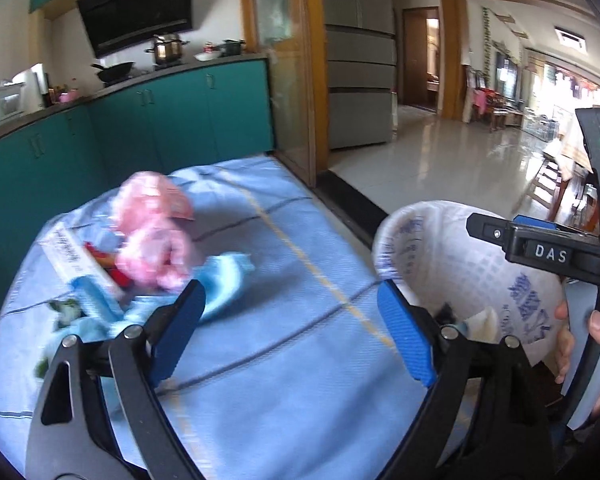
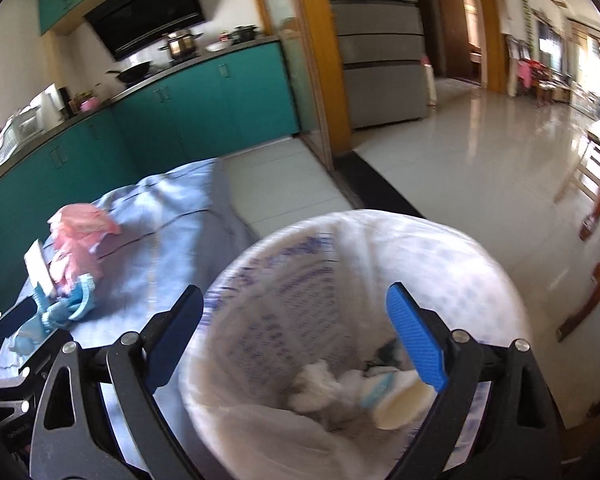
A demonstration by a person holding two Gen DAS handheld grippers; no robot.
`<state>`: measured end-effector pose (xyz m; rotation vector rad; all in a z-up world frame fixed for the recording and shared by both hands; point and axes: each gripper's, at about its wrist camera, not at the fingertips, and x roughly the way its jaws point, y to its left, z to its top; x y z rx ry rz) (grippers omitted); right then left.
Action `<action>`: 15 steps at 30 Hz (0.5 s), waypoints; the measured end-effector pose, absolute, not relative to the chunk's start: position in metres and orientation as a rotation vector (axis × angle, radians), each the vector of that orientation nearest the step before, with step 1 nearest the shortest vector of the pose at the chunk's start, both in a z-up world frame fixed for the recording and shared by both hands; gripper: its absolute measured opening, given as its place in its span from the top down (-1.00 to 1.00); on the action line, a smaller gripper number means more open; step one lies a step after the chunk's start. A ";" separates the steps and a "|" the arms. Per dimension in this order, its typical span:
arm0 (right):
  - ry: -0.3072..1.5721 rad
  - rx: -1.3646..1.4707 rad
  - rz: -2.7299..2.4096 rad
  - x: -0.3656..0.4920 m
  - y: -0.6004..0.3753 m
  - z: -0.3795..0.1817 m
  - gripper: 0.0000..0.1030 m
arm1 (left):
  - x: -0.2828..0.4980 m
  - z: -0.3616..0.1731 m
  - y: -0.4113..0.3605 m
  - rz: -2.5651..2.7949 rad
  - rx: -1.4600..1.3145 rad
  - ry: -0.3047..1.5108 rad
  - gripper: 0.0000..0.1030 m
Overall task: Collect trash
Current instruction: 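Move both open tools back over the table toward the blue cloth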
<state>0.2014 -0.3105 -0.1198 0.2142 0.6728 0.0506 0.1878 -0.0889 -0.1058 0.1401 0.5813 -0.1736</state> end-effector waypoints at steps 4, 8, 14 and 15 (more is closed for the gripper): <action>0.663 0.162 0.139 0.211 -0.268 -0.115 -0.77 | 0.191 -0.100 -0.051 -0.095 0.101 0.584 -0.71; 0.658 0.114 0.213 0.217 -0.226 -0.114 -0.77 | 0.188 -0.096 -0.011 -0.019 0.043 0.578 -0.72; 0.656 0.076 0.270 0.226 -0.185 -0.117 -0.77 | 0.186 -0.090 0.032 0.048 -0.063 0.589 -0.74; 0.658 0.073 0.276 0.226 -0.180 -0.118 -0.77 | 0.186 -0.090 0.037 0.057 -0.076 0.591 -0.74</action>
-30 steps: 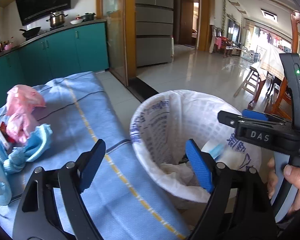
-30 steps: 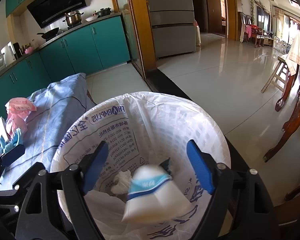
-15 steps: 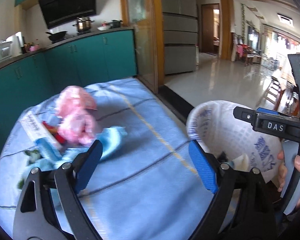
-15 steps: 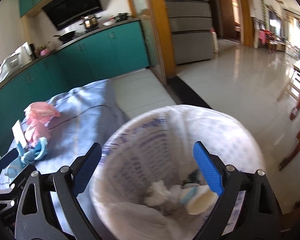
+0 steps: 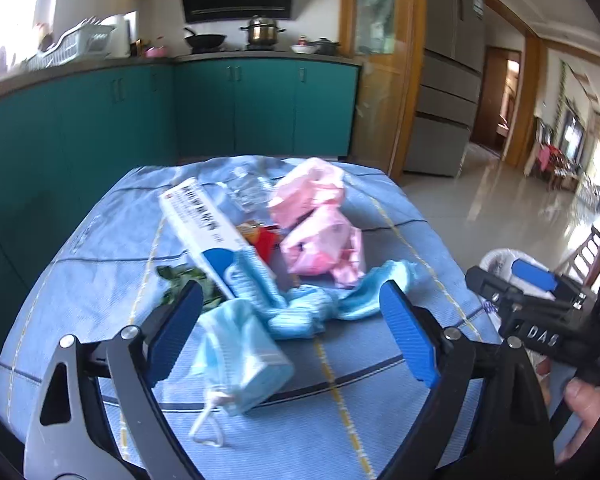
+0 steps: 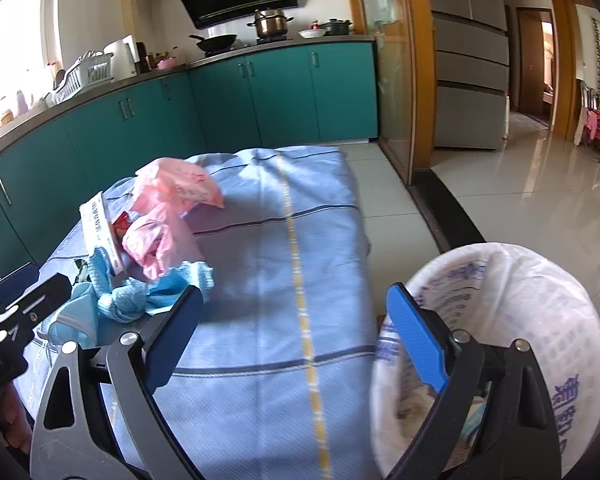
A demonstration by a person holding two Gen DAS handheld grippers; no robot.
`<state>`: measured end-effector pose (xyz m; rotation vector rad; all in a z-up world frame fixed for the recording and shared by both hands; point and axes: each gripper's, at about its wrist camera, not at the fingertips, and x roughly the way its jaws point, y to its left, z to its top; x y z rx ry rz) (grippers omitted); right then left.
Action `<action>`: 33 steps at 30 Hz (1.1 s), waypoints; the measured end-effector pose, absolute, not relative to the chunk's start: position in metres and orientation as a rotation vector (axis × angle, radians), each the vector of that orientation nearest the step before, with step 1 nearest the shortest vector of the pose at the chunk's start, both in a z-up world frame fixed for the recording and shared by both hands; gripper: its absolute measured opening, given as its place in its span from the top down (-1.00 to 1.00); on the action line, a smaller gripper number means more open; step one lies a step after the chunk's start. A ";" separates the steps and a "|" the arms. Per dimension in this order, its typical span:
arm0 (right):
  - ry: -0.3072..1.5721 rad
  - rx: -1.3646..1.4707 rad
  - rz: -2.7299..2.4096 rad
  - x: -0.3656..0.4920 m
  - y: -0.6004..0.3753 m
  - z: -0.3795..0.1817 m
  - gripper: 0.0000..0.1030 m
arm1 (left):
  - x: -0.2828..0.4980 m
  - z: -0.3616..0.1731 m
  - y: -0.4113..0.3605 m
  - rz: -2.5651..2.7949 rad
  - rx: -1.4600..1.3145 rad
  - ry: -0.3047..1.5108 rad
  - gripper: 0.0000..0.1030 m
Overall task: Collect trash
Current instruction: 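Move both open tools back over the table toward the blue cloth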
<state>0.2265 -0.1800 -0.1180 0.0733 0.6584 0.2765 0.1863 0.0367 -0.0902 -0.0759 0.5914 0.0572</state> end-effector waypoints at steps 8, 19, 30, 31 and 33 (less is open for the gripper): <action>0.658 0.024 0.298 0.228 -0.155 -0.122 -0.77 | 0.181 -0.084 0.051 0.126 -0.098 0.568 -0.74; 0.672 0.039 0.300 0.232 -0.157 -0.123 -0.77 | 0.175 -0.080 0.130 0.412 -0.265 0.595 -0.74; 0.817 -0.020 0.546 0.285 -0.090 -0.123 -0.80 | 0.170 -0.098 0.189 0.457 -0.359 0.680 -0.79; 0.831 -0.041 0.544 0.290 -0.081 -0.126 -0.80 | 0.170 -0.098 0.190 0.446 -0.359 0.685 -0.79; 0.847 -0.044 0.563 0.291 -0.073 -0.134 -0.80 | 0.170 -0.099 0.189 0.434 -0.353 0.684 -0.79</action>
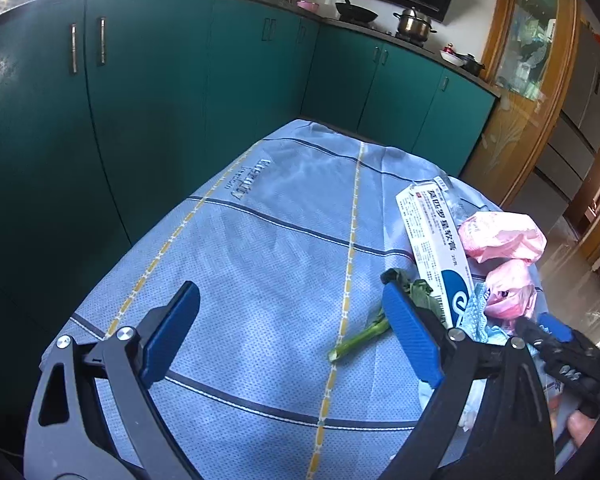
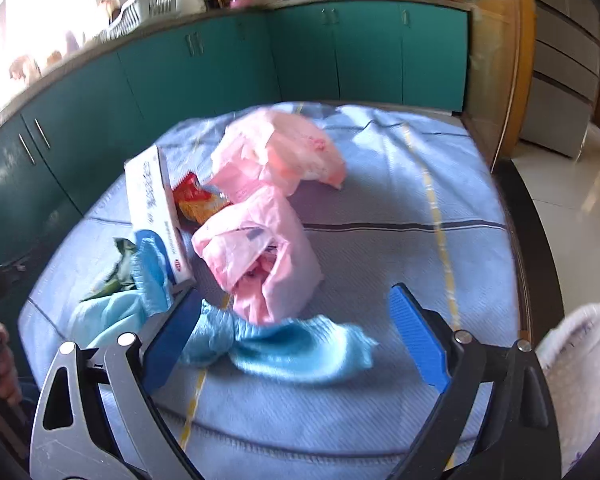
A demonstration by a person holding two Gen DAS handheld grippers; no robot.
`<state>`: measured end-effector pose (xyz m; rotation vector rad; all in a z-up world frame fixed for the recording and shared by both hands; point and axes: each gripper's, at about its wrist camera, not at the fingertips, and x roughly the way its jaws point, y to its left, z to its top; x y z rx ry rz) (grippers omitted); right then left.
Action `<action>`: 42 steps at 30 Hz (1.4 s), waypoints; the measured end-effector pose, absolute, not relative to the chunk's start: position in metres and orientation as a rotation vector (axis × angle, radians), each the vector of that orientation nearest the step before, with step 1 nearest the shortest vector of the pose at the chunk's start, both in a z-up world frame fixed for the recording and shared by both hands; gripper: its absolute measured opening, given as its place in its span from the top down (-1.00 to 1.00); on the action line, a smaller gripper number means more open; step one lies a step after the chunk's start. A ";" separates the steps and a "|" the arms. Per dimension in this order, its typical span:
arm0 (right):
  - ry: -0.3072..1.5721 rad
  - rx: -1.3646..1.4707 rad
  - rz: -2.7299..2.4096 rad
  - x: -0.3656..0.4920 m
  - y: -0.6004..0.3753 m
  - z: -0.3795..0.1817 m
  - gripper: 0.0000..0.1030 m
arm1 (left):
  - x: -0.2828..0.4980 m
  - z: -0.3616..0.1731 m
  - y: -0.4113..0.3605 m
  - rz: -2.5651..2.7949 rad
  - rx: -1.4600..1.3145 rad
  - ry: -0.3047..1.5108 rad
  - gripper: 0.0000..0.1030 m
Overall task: Collect trash
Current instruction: 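Move both open tools back over the table toward the blue cloth, then close the right tool on the blue cloth and lift it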
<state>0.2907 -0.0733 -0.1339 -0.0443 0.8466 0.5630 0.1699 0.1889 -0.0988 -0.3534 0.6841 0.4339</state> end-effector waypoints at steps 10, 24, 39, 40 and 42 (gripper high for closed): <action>0.881 0.002 0.746 0.257 -0.075 -0.134 0.22 | 0.179 -0.102 0.181 0.406 -0.336 0.714 -0.80; 0.825 -0.168 0.755 0.238 -0.043 -0.143 -0.54 | 0.183 -0.105 0.166 0.384 -0.283 0.718 -0.82; 0.820 -0.116 0.716 0.224 -0.093 -0.124 0.26 | 0.182 -0.104 0.161 0.348 -0.293 0.700 -0.82; 0.826 -0.107 0.677 0.226 -0.103 -0.124 0.26 | 0.182 -0.103 0.159 0.330 -0.296 0.698 -0.82; 0.851 -0.089 0.597 0.232 -0.120 -0.130 0.23 | 0.183 -0.103 0.150 0.252 -0.296 0.712 -0.84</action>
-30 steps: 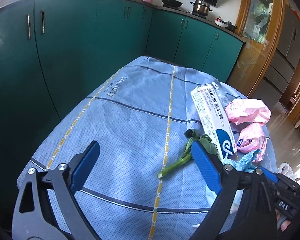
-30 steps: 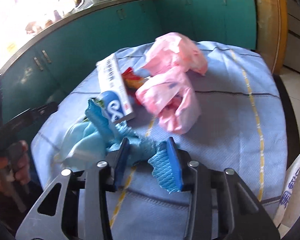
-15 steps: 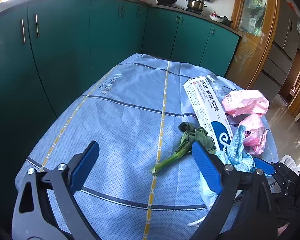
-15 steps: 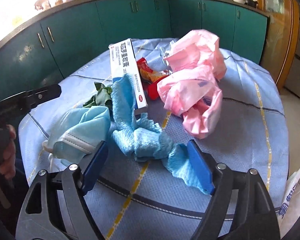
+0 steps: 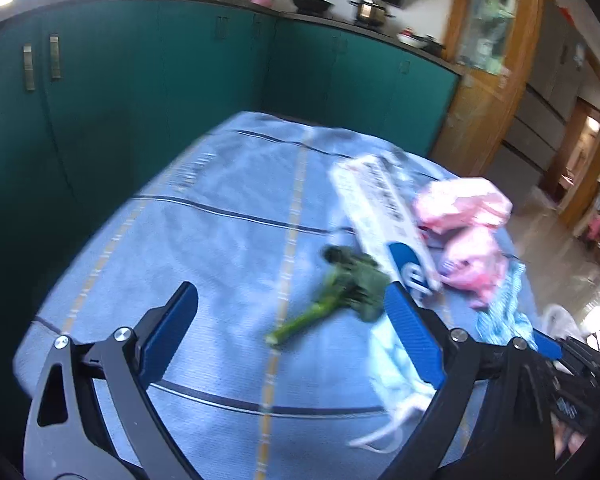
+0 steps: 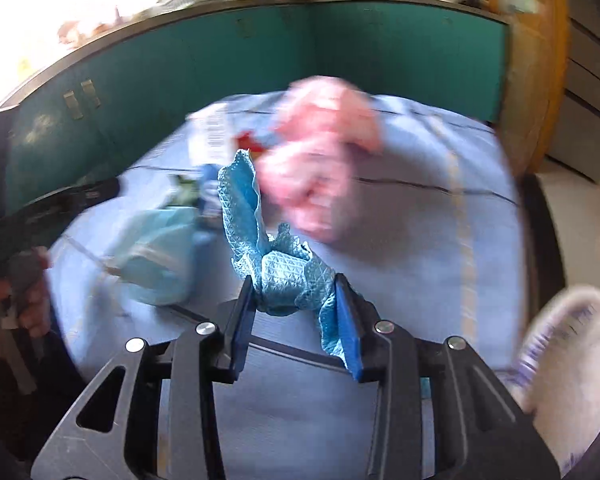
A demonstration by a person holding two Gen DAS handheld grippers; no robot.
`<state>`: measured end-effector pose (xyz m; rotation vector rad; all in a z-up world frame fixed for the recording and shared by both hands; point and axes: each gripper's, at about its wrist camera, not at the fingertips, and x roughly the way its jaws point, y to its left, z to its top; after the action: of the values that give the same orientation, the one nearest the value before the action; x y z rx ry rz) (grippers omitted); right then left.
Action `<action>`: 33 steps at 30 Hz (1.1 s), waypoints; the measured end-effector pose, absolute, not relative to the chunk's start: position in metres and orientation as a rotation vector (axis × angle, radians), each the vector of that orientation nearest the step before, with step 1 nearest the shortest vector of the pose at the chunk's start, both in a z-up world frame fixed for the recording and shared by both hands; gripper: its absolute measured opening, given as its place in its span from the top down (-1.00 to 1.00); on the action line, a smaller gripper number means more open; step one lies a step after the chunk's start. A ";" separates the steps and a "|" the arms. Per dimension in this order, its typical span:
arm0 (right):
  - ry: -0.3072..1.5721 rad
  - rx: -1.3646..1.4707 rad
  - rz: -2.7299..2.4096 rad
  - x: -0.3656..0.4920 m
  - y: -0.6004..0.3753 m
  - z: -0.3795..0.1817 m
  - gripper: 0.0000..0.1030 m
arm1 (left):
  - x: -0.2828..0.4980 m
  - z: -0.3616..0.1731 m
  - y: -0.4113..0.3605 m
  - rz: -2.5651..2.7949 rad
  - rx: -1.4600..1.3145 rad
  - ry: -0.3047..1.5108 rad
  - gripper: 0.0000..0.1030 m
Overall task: Collect trash
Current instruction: 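Close the right tool on the blue cloth and lift it, then close the left tool on the blue face mask while the right tool holds the cloth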
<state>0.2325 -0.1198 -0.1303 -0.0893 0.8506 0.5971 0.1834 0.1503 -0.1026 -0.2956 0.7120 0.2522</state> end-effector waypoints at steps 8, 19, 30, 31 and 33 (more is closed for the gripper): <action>0.880 0.022 0.509 0.247 -0.147 -0.141 -0.50 | 0.191 -0.114 0.090 0.069 -0.096 0.776 -0.84; 0.886 -0.085 0.429 0.259 -0.109 -0.152 -0.59 | 0.192 -0.119 0.056 0.039 0.054 0.773 -0.84; 0.894 -0.097 0.433 0.260 -0.104 -0.156 -0.59 | 0.194 -0.125 0.039 0.001 0.126 0.795 -0.46; 0.895 -0.098 0.430 0.260 -0.105 -0.156 -0.59 | 0.194 -0.126 0.039 -0.001 0.127 0.799 -0.46; 0.897 -0.096 0.428 0.259 -0.106 -0.157 -0.59 | 0.195 -0.128 0.040 -0.003 0.131 0.806 -0.46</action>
<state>0.2593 -0.1058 -0.1566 -0.0959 0.8972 0.4279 0.1954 0.0395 -0.1278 0.1308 0.8062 -0.0034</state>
